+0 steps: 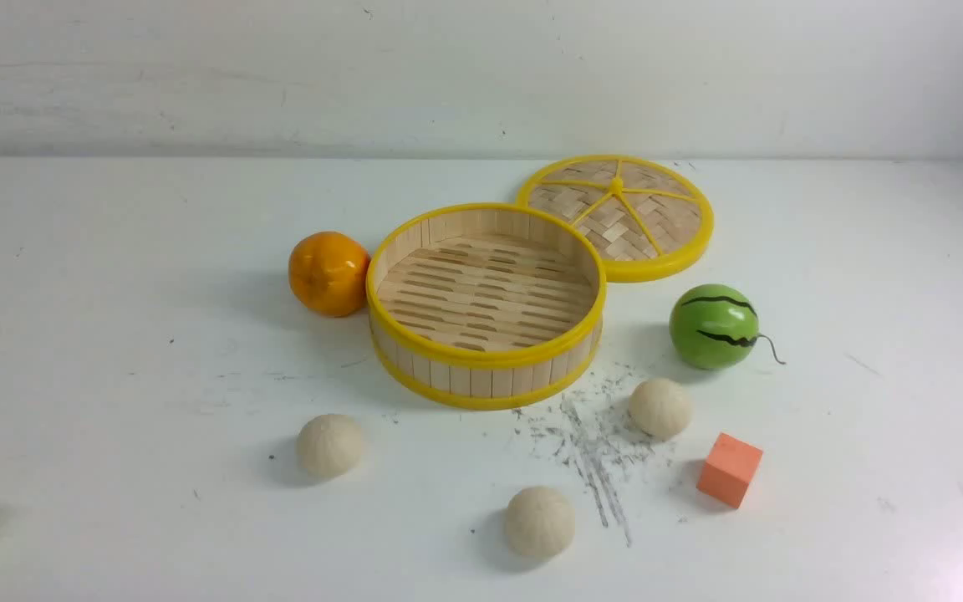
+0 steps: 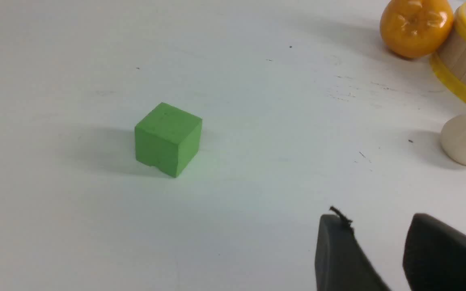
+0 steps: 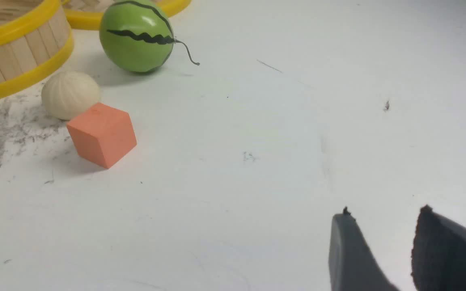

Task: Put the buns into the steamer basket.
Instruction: Use the left arm to grab a steamed stuffed bun, then use the left arm to put the steamed stuffed bun into the steamer, then use the left arm to grab a steamed stuffed bun

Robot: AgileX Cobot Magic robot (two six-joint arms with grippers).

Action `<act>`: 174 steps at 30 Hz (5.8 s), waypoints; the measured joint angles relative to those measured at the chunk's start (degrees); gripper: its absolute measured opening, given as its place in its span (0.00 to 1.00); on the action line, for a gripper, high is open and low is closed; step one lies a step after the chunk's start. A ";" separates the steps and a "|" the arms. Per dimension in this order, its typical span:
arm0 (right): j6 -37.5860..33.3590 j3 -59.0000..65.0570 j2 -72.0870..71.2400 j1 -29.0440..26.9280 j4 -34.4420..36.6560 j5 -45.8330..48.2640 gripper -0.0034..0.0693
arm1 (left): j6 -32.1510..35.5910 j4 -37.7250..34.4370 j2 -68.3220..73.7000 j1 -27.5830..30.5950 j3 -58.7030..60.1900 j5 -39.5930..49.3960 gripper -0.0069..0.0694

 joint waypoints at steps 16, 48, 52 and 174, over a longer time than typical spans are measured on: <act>0.00 0.00 0.00 0.00 0.00 0.00 0.38 | 0.00 0.00 0.00 0.00 0.00 0.00 0.40; 0.00 0.00 0.00 0.00 0.00 0.00 0.38 | -25.85 -39.38 0.00 0.00 0.00 -5.70 0.40; 0.00 0.00 0.00 0.00 0.00 0.00 0.38 | -29.55 -48.44 0.00 0.00 0.00 -6.04 0.40; 0.00 0.00 0.00 0.00 0.00 0.00 0.38 | 5.39 -6.15 110.81 -31.92 -116.75 50.10 0.74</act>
